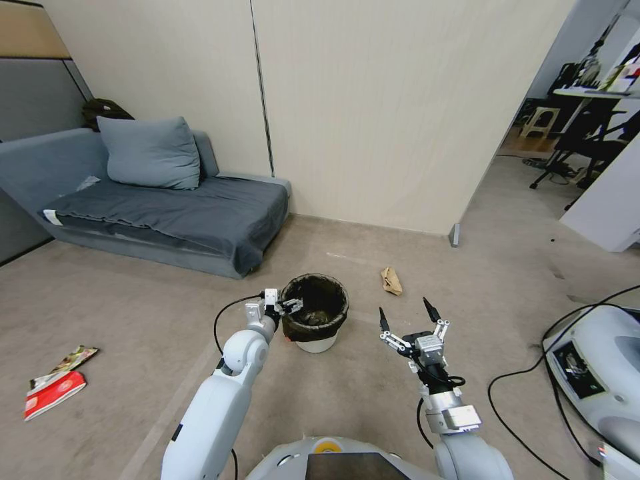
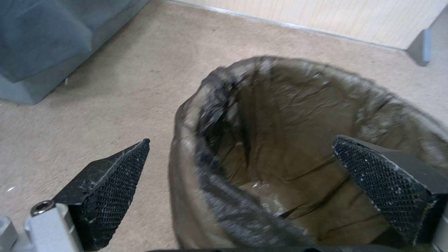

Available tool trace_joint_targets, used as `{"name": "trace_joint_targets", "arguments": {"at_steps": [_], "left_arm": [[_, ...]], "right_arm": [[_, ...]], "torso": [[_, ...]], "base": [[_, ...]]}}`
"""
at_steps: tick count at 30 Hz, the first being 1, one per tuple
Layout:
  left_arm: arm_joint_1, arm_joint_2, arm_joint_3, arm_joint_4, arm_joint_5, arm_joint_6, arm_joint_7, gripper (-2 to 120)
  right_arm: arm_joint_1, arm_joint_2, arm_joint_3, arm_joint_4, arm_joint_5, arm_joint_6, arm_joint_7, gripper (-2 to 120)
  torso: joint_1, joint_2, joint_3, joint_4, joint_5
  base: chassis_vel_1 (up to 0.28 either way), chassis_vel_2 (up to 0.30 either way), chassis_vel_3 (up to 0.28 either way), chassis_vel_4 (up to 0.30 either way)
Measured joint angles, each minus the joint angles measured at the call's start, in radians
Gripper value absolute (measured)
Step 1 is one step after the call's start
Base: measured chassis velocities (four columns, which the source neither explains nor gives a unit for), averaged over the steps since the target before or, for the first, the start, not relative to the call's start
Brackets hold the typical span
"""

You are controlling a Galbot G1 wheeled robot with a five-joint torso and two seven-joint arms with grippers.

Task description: Pick up the trash bin, then pick up the garbage from the floor and place it into the trash bin.

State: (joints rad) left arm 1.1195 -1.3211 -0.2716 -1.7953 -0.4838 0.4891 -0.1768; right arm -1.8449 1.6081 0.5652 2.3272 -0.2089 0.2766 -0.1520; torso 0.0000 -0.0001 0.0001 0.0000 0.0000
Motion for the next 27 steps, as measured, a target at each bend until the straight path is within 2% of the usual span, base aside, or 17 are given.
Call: {"name": "trace_joint_targets", "arguments": {"at_steps": [15,19,22,23,25,27], "left_arm": [[-0.007,-0.030,0.006,0.086,0.007,0.044,-0.058,99],[-0.014,-0.044,0.005,0.105,-0.004,0.069,-0.083,94],[-0.017,-0.054,0.005,0.114,-0.022,0.081,-0.094,80],[-0.015,-0.057,0.008,0.112,-0.029,0.087,-0.096,72],[-0.013,-0.058,0.012,0.108,-0.032,0.091,-0.099,69],[-0.009,-0.063,0.021,0.095,-0.041,0.103,-0.108,58]], "right_arm": [[-0.007,0.000,-0.002,-0.004,-0.003,0.024,-0.007,100],[-0.011,0.000,-0.002,-0.005,-0.004,0.031,-0.010,100],[-0.016,0.000,-0.002,-0.007,-0.005,0.040,-0.014,100],[-0.016,0.000,-0.002,-0.007,-0.006,0.041,-0.015,100],[-0.016,0.000,-0.002,-0.007,-0.006,0.041,-0.015,100],[-0.017,0.000,-0.002,-0.007,-0.006,0.041,-0.016,100]], "torso": [[0.000,0.000,0.000,0.0000,0.0000],[0.000,0.000,0.000,0.0003,0.0002],[0.000,0.000,0.000,0.0002,0.0006],[0.000,0.000,0.000,0.0003,0.0007],[0.000,0.000,0.000,0.0003,0.0006],[0.000,0.000,0.000,0.0002,0.0002]], "base": [[0.000,0.000,0.000,0.000],[0.000,0.000,0.000,0.000],[0.000,0.000,0.000,0.000],[0.000,0.000,0.000,0.000],[0.000,0.000,0.000,0.000],[0.000,0.000,0.000,0.000]]}}
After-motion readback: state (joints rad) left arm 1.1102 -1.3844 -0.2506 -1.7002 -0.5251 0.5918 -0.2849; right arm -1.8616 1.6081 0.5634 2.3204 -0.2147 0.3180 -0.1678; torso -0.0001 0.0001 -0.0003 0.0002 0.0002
